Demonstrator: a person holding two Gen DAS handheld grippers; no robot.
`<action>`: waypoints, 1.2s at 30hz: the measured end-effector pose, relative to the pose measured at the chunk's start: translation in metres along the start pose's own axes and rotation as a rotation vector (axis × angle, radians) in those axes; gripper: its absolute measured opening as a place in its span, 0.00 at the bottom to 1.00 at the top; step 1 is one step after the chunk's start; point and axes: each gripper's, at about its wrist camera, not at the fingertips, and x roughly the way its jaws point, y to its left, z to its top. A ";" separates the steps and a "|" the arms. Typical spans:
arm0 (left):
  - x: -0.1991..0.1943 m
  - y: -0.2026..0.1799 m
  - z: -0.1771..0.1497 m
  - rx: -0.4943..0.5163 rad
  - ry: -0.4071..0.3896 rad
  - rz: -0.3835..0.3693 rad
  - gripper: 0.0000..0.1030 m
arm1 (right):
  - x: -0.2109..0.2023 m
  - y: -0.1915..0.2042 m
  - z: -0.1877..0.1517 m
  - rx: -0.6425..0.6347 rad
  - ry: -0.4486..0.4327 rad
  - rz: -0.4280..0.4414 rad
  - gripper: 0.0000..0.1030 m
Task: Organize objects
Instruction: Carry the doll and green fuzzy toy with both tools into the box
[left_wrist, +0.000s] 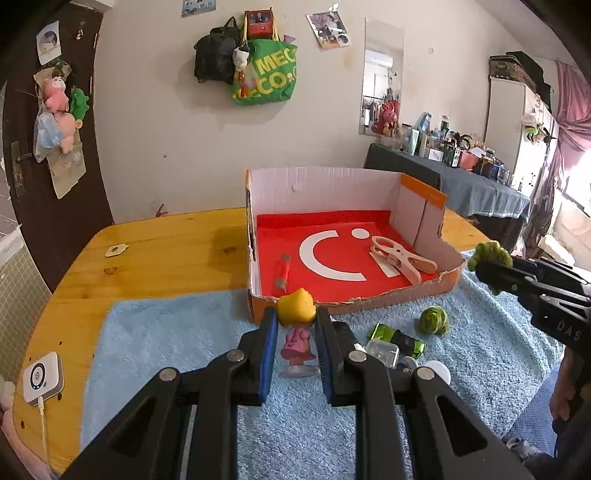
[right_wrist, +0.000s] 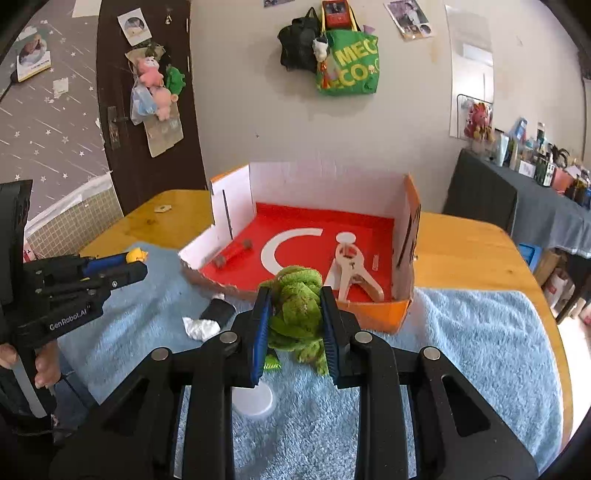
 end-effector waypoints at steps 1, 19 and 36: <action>-0.001 0.000 0.000 0.000 -0.001 0.001 0.21 | 0.001 0.000 0.000 0.001 0.003 0.003 0.23; 0.008 -0.005 0.019 0.022 0.016 -0.029 0.21 | 0.019 -0.008 0.008 0.015 0.040 0.024 0.23; 0.106 -0.021 0.048 0.089 0.206 -0.088 0.21 | 0.105 -0.024 0.037 -0.005 0.241 0.109 0.23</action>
